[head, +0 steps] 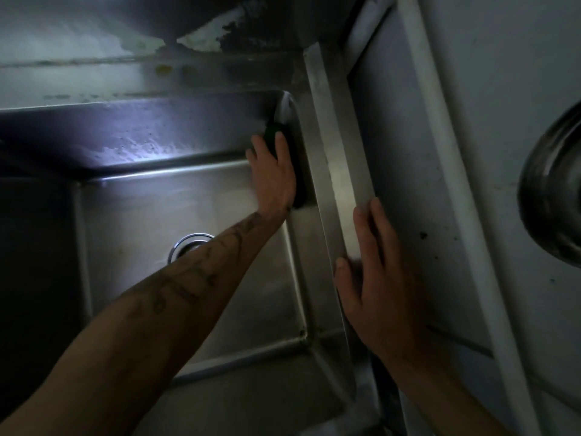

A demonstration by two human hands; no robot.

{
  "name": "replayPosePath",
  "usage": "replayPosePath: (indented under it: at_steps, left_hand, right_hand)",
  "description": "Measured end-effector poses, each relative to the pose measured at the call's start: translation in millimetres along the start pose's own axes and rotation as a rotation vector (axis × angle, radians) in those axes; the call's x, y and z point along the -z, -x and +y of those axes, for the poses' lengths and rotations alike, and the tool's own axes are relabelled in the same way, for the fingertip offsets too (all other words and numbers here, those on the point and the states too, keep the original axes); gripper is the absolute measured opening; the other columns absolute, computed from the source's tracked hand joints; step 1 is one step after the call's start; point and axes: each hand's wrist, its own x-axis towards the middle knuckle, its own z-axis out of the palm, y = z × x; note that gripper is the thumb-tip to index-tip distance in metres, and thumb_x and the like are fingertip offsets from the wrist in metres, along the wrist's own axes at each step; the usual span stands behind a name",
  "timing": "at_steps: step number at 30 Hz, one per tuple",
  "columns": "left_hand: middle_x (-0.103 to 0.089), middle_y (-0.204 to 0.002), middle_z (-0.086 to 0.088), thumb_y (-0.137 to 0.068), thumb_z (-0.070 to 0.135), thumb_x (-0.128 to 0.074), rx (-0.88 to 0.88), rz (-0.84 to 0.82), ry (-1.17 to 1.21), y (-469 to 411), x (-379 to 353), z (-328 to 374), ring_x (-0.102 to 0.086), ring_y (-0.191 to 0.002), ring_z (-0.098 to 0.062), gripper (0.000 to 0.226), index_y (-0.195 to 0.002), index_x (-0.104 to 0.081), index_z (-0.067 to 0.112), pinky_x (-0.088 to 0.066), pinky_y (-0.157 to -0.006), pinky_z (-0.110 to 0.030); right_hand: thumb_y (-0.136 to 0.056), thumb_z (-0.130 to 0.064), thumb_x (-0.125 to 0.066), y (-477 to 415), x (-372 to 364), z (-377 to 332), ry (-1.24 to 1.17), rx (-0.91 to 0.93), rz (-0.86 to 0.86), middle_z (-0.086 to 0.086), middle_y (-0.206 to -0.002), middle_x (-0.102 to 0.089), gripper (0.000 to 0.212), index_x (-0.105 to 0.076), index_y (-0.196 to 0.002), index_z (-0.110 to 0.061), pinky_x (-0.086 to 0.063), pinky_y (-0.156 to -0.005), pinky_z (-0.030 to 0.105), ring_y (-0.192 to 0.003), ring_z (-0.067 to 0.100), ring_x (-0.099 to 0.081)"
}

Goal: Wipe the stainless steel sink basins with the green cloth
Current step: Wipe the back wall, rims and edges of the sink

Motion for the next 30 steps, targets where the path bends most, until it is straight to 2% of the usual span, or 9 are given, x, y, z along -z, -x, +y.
replayPosePath:
  at_steps: [4, 8, 14, 16, 19, 21, 25, 27, 30]
  left_hand:
    - [-0.046, -0.148, -0.023, -0.115, 0.039, -0.038, 0.202, -0.099, -0.089, 8.0, -1.7, -28.1, -0.052, -0.134, -0.041, 0.048, -0.152, -0.041, 0.009, -0.042, -0.116, -0.05]
    - [-0.051, -0.145, -0.024, -0.115, 0.041, -0.037, 0.231, -0.091, -0.028, -5.4, 0.7, -15.8, -0.053, -0.132, -0.043, 0.046, -0.146, -0.043, 0.008, -0.043, -0.116, -0.052]
    - [-0.057, -0.113, -0.012, -0.115, 0.039, -0.04, -0.019, -0.019, 0.076, 22.8, 15.1, 31.1, -0.056, -0.093, -0.019, 0.034, -0.121, -0.051, 0.008, -0.046, -0.084, -0.04]
    - [-0.057, -0.104, -0.005, -0.114, 0.039, -0.041, -0.14, -0.054, 0.112, 40.1, 30.2, 47.7, -0.057, -0.094, -0.02, 0.024, -0.113, -0.052, 0.017, -0.049, -0.081, -0.038]
    - [-0.059, -0.102, 0.006, -0.112, 0.042, -0.042, -0.402, -0.126, 0.211, 49.0, 47.8, 87.1, -0.06, -0.093, -0.005, 0.01, -0.109, -0.051, 0.038, -0.05, -0.078, -0.019]
    - [-0.057, -0.111, 0.003, -0.108, 0.05, -0.042, -0.565, -0.17, 0.05, 43.0, 44.8, 105.0, -0.059, -0.1, -0.011, 0.023, -0.119, -0.054, 0.033, -0.049, -0.084, -0.023]
    - [-0.039, -0.156, -0.013, -0.107, 0.066, -0.034, -0.695, -0.071, -0.894, 16.4, 30.0, 111.5, -0.041, -0.139, -0.03, 0.065, -0.154, -0.046, 0.023, -0.031, -0.115, -0.042]
    - [-0.029, -0.171, -0.009, -0.107, 0.066, -0.028, -0.888, -0.16, -0.989, 7.8, 28.5, 112.4, -0.029, -0.157, -0.031, 0.067, -0.163, -0.039, 0.03, -0.019, -0.126, -0.048]
    - [-0.039, -0.17, -0.001, -0.107, 0.063, -0.026, -1.124, -0.4, -0.977, -3.6, 26.8, 106.5, -0.028, -0.16, -0.026, 0.063, -0.158, -0.05, 0.032, -0.013, -0.13, -0.056]
  right_hand:
    - [-0.102, -0.042, -0.049, 0.4, -0.8, 1.1, -0.005, -0.011, -0.004, -0.006, -0.176, -0.001, 0.075, -0.017, -0.167, -0.023, -0.044, -0.117, 0.052, -0.16, 0.018, -0.021]
    - [-0.102, -0.043, -0.048, -0.7, -0.4, -0.1, 0.003, -0.011, 0.002, -0.005, -0.176, -0.003, 0.074, -0.019, -0.167, -0.022, -0.045, -0.116, 0.051, -0.159, 0.018, -0.024]
    - [-0.103, -0.043, -0.049, -0.2, -0.5, 0.2, 0.009, -0.009, -0.001, -0.003, -0.176, -0.004, 0.075, -0.017, -0.167, -0.022, -0.044, -0.117, 0.05, -0.159, 0.02, -0.024]
    - [-0.103, -0.043, -0.05, 0.2, -0.1, -0.7, 0.011, -0.018, -0.005, -0.004, -0.176, -0.004, 0.075, -0.018, -0.167, -0.022, -0.043, -0.119, 0.049, -0.16, 0.019, -0.023]
    - [-0.103, -0.042, -0.051, 0.9, 1.4, -2.6, 0.012, -0.029, 0.007, -0.003, -0.176, -0.008, 0.074, -0.019, -0.167, -0.023, -0.041, -0.12, 0.048, -0.16, 0.019, -0.023]
    - [-0.103, -0.041, -0.051, 0.5, 2.5, -3.8, 0.011, -0.021, 0.019, -0.002, -0.175, -0.011, 0.072, -0.022, -0.166, -0.023, -0.041, -0.12, 0.046, -0.158, 0.02, -0.026]
    - [-0.104, -0.041, -0.05, 1.0, 3.4, -5.4, 0.007, -0.033, 0.014, -0.002, -0.175, -0.013, 0.07, -0.025, -0.166, -0.021, -0.045, -0.116, 0.047, -0.156, 0.022, -0.032]
    - [-0.104, -0.042, -0.051, 0.7, 2.7, -5.1, 0.003, -0.028, 0.023, -0.003, -0.175, -0.013, 0.07, -0.026, -0.165, -0.022, -0.045, -0.116, 0.047, -0.156, 0.021, -0.032]
    - [-0.104, -0.042, -0.05, 0.6, 1.0, -2.8, 0.008, -0.016, 0.038, -0.004, -0.175, -0.012, 0.069, -0.025, -0.166, -0.022, -0.044, -0.116, 0.044, -0.154, 0.021, -0.034]
